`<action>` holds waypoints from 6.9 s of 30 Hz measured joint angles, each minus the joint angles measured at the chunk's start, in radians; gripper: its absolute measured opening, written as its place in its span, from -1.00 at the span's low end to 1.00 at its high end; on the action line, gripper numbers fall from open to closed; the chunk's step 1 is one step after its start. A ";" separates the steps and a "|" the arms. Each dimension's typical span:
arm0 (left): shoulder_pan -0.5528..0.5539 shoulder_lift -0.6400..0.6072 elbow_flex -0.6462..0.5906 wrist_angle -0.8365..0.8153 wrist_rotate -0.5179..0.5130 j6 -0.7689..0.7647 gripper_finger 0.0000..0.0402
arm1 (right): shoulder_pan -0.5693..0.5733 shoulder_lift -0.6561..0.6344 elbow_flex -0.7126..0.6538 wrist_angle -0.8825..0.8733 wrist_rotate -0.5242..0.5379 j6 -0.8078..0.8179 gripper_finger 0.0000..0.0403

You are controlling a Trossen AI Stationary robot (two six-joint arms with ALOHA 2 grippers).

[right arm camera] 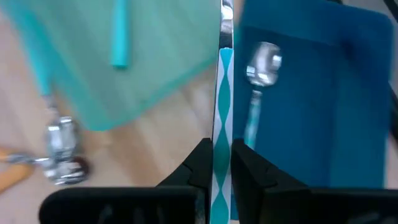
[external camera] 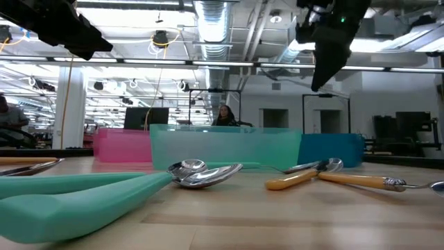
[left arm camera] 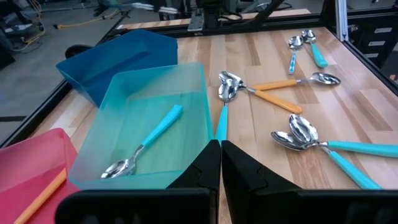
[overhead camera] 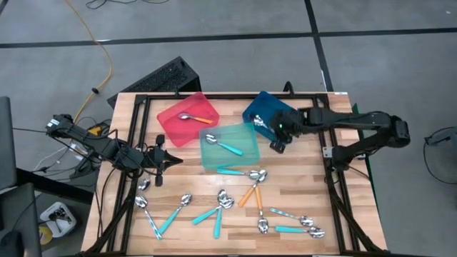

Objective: Sort silverware by color (type)
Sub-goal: Put the top patterned blue spoon into the blue bin, then put the bottom orange spoon into the red bin

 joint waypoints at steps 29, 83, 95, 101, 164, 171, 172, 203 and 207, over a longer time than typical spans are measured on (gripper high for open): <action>0.000 0.000 0.000 -0.027 -0.026 0.000 -1.00 | -0.432 0.266 0.000 0.035 -0.182 -0.375 -0.70; 0.000 0.000 0.000 -0.027 -0.080 0.000 -1.00 | -0.568 0.442 -0.114 0.273 -0.282 -0.404 -0.63; 0.000 0.000 0.000 -0.027 -0.080 0.000 -1.00 | -0.568 0.442 -0.114 0.272 -0.282 -0.400 -0.57; 0.000 0.000 0.000 -0.027 -0.079 0.000 -1.00 | -0.568 0.442 -0.114 0.273 -0.282 -0.393 -0.57; 0.000 0.000 0.000 -0.027 -0.079 0.000 -1.00 | -0.552 0.442 -0.056 0.188 -0.288 -0.378 -0.19; 0.000 0.000 0.000 -0.027 -0.079 0.011 -1.00 | -0.547 0.425 -0.022 0.124 -0.289 -0.382 -0.02; 0.000 0.000 0.000 -0.027 -0.079 0.011 -1.00 | -0.546 0.418 -0.004 0.113 -0.289 -0.382 -0.02; 0.000 0.000 0.000 -0.027 -0.049 0.008 -1.00 | 0.269 0.230 0.174 0.348 -0.297 -0.074 -0.09; 0.000 0.000 0.000 -0.027 -0.048 0.008 -1.00 | 0.378 0.300 0.174 0.400 -0.206 -0.040 -0.09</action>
